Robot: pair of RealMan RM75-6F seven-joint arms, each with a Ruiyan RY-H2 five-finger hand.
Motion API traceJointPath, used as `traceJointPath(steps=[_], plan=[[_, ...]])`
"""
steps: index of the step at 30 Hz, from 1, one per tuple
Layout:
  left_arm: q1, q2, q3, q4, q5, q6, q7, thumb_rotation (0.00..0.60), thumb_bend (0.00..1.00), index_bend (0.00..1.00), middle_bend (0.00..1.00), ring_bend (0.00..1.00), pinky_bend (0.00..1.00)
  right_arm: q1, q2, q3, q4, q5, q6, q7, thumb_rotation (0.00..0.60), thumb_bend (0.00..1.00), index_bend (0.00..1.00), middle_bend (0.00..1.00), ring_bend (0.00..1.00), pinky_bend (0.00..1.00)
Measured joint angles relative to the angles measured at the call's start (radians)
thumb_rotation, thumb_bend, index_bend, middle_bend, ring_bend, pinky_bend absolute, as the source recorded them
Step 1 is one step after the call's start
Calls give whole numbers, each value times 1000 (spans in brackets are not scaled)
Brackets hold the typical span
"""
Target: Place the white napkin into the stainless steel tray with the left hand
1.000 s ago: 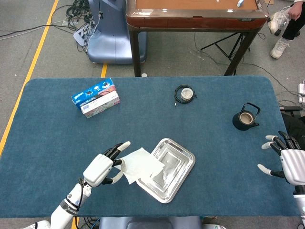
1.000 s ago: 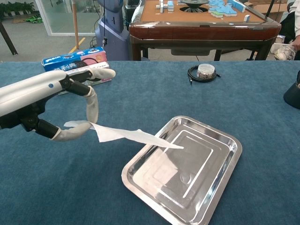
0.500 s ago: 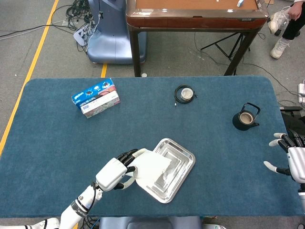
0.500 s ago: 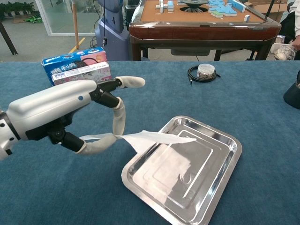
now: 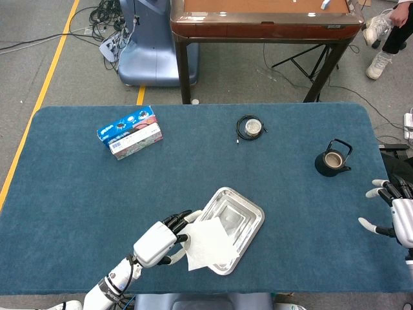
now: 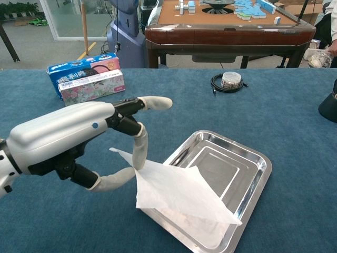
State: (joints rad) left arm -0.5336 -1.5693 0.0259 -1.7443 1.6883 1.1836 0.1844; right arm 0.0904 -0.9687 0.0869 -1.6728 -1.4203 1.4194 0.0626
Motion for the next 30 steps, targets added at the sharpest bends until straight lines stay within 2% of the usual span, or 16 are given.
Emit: traceJointPath(steps=[13,30], plan=[[27,-58,-29,10,-88,5,148,600,532,704,50,0,183,-1,2,4,2,5,-2,6,600,38,417,260,89,116],[51,-87,-9,-56,-144,-17,293,600,545,714,51,0,201,0,5,1,-3,-3,-4,9,600,38,417,260,88,116]])
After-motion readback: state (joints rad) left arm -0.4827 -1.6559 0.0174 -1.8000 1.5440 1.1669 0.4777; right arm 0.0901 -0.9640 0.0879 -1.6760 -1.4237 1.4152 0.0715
